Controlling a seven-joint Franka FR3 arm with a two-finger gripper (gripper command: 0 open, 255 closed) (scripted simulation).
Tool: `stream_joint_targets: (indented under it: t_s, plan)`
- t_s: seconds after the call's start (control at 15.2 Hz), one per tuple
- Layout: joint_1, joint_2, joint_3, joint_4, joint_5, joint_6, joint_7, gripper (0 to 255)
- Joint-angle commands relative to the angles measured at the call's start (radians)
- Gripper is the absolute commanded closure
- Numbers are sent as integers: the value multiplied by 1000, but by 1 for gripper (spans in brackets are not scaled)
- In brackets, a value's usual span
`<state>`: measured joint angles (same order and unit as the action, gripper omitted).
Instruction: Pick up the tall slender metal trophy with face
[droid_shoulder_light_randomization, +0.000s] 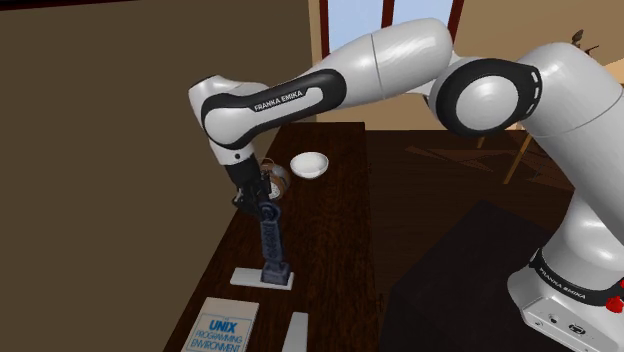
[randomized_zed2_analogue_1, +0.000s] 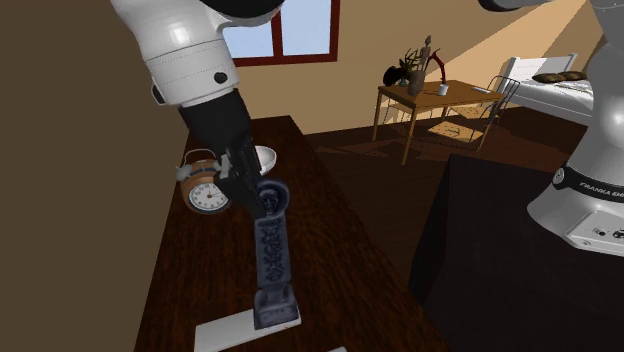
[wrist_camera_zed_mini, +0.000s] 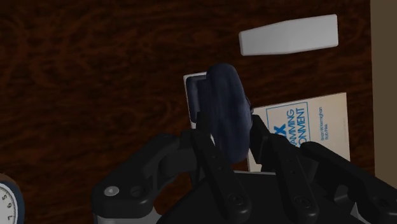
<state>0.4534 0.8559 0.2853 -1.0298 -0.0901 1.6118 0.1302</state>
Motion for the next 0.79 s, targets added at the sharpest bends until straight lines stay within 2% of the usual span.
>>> stream_joint_targets:
  t_s: [0.0, 0.59, 0.73]
  plan:
    - [2, -5, 1, 19, 1, -23, 2, 255]
    - [15, -7, 3, 138, 3, -143, 6, 255]
    - [16, -7, 3, 141, 3, -145, 6, 255]
